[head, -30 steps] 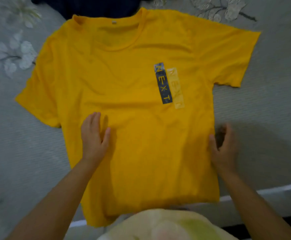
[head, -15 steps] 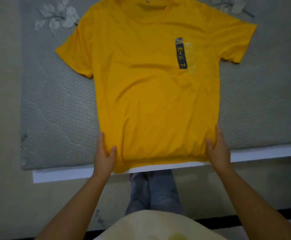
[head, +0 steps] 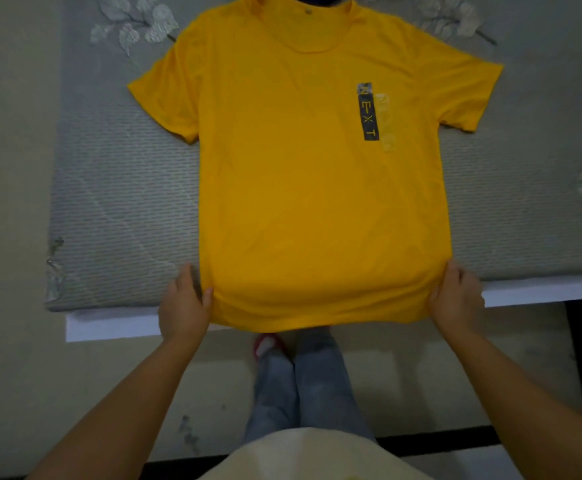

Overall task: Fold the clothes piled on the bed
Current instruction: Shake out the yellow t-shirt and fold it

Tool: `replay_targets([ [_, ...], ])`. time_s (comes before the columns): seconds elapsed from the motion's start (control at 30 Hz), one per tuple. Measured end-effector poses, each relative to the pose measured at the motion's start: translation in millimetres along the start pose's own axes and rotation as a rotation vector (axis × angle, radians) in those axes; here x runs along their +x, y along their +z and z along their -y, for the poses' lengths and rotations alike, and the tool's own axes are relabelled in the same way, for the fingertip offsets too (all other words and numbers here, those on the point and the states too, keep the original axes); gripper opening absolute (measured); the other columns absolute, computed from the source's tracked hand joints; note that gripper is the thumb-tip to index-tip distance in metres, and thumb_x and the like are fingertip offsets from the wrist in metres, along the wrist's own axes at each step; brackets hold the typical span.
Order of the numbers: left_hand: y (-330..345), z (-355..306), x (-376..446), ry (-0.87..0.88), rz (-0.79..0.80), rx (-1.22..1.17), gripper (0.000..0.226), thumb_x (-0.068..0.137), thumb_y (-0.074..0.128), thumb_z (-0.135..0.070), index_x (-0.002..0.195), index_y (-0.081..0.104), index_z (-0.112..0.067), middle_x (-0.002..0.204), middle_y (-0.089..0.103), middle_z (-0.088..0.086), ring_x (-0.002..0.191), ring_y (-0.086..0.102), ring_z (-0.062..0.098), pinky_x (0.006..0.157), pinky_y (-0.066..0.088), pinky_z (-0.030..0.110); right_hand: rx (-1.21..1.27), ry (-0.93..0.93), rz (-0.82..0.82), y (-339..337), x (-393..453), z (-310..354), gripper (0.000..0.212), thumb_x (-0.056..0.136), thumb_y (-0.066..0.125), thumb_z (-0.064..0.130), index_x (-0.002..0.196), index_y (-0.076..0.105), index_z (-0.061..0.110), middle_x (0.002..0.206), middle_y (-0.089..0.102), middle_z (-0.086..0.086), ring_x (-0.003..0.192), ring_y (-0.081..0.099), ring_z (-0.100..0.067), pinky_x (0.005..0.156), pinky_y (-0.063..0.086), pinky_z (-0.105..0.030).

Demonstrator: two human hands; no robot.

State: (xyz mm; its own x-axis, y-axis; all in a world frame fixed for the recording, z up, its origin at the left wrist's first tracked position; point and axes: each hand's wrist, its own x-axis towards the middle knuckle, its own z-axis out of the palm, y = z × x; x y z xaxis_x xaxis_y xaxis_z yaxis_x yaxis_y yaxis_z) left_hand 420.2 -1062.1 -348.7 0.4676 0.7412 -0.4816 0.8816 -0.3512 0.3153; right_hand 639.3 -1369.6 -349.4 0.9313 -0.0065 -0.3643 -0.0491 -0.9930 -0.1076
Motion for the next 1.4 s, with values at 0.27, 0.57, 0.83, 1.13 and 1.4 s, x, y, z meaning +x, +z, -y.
replay_targets([
  [0.27, -39.9, -27.4, 27.9, 0.031, -0.053, 0.014, 0.047, 0.094, 0.047, -0.018, 0.137, 0.036, -0.003, 0.131, 0.043, 0.024, 0.118, 0.042, 0.036, 0.095, 0.036, 0.044, -0.004, -0.334, 0.064, -9.6, 2.4, 96.5, 0.046, 0.084, 0.057, 0.002, 0.129, 0.047, -0.005, 0.135, 0.040, -0.030, 0.126, 0.036, -0.043, 0.099, 0.031, -0.050],
  [0.57, -87.8, -80.0, 157.3, -0.095, -0.136, -0.149, 0.061, 0.096, 0.040, -0.037, 0.147, 0.014, -0.017, 0.143, 0.034, 0.022, 0.130, 0.033, 0.038, 0.104, 0.030, 0.048, -0.081, -0.641, 0.089, -16.3, 83.3, 222.8, 0.055, 0.094, 0.045, 0.032, 0.143, 0.029, 0.013, 0.151, 0.022, -0.011, 0.141, 0.012, -0.026, 0.113, 0.010, -0.041],
  [0.83, -81.3, -106.8, 253.3, -0.129, -0.163, 0.009, 0.061, 0.095, 0.034, -0.044, 0.147, 0.008, -0.027, 0.150, 0.013, 0.025, 0.139, 0.009, 0.036, 0.111, 0.010, 0.046, -0.174, -0.822, 0.137, 1.8, 141.5, 307.6, 0.095, 0.064, 0.001, 0.067, 0.146, 0.018, 0.022, 0.155, 0.002, -0.010, 0.143, -0.004, -0.029, 0.112, -0.003, -0.049],
  [1.13, -84.4, -108.4, 306.0, -0.068, -0.423, -0.266, 0.048, 0.092, 0.049, -0.016, 0.136, 0.039, 0.000, 0.142, 0.031, 0.022, 0.130, 0.028, 0.035, 0.106, 0.016, 0.033, -0.135, -0.836, -0.137, 50.2, 161.3, 334.8, 0.056, 0.089, 0.027, 0.053, 0.129, 0.042, 0.017, 0.134, 0.048, -0.023, 0.127, 0.030, -0.032, 0.103, 0.022, -0.059],
  [1.4, -134.5, -74.6, 330.0, -0.096, -0.373, -0.415, 0.061, 0.091, 0.051, -0.009, 0.144, 0.022, -0.006, 0.143, 0.024, 0.021, 0.131, 0.030, 0.028, 0.102, 0.019, 0.021, -0.124, -0.809, -0.110, 46.2, 160.5, 339.1, 0.063, 0.092, 0.007, 0.059, 0.130, 0.036, 0.018, 0.135, 0.046, -0.024, 0.127, 0.024, -0.030, 0.101, 0.012, -0.045],
])
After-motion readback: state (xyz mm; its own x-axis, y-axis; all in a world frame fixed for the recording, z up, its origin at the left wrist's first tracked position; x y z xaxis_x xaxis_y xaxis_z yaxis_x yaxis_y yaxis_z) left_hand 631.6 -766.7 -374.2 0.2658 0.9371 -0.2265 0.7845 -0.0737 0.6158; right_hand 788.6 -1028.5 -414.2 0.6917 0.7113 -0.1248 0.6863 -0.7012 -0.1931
